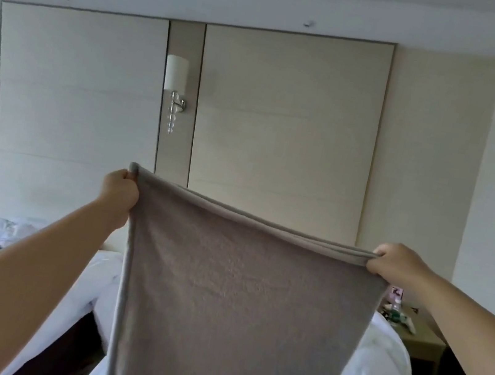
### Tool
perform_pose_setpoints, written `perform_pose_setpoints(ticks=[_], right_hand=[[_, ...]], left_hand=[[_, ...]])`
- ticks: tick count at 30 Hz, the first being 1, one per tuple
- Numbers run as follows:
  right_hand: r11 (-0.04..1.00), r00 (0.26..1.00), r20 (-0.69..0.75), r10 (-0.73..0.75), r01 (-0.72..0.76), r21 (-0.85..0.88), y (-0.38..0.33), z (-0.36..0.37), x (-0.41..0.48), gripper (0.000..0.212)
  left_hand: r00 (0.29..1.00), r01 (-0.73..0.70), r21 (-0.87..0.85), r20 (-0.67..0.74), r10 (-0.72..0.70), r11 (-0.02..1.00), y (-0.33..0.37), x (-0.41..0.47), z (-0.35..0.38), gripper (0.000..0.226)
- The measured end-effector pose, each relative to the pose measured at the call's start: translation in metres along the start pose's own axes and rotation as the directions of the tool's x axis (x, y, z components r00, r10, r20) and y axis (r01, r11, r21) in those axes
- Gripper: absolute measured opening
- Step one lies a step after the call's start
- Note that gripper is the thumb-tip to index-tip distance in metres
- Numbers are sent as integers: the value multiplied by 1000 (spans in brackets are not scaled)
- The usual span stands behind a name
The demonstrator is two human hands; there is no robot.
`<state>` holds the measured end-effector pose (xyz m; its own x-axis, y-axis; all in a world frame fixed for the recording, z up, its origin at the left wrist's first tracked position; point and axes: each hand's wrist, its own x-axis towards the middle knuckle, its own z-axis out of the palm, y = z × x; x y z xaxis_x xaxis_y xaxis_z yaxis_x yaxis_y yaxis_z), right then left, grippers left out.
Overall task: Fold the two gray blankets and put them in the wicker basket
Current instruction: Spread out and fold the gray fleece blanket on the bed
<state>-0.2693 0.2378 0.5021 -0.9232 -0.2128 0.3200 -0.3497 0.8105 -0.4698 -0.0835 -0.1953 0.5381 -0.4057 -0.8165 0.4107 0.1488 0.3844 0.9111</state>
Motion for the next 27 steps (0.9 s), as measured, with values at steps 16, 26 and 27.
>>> perform_pose_setpoints(ticks=[16,26,27], right_hand=[[991,888,-453,78,-17,136,25,-12,-21,23],[439,925,369,-89,-296,848,49,-33,-38,15],[479,895,425,-135,-317,819,52,-38,-41,19]], left_hand=[[993,117,-96,18,-116,989,-18,-6,-9,43],[955,292,-92,-31,-296,952,-33,8,-32,33],[950,303,-80,-50,-308,950,-36,10,-37,34]])
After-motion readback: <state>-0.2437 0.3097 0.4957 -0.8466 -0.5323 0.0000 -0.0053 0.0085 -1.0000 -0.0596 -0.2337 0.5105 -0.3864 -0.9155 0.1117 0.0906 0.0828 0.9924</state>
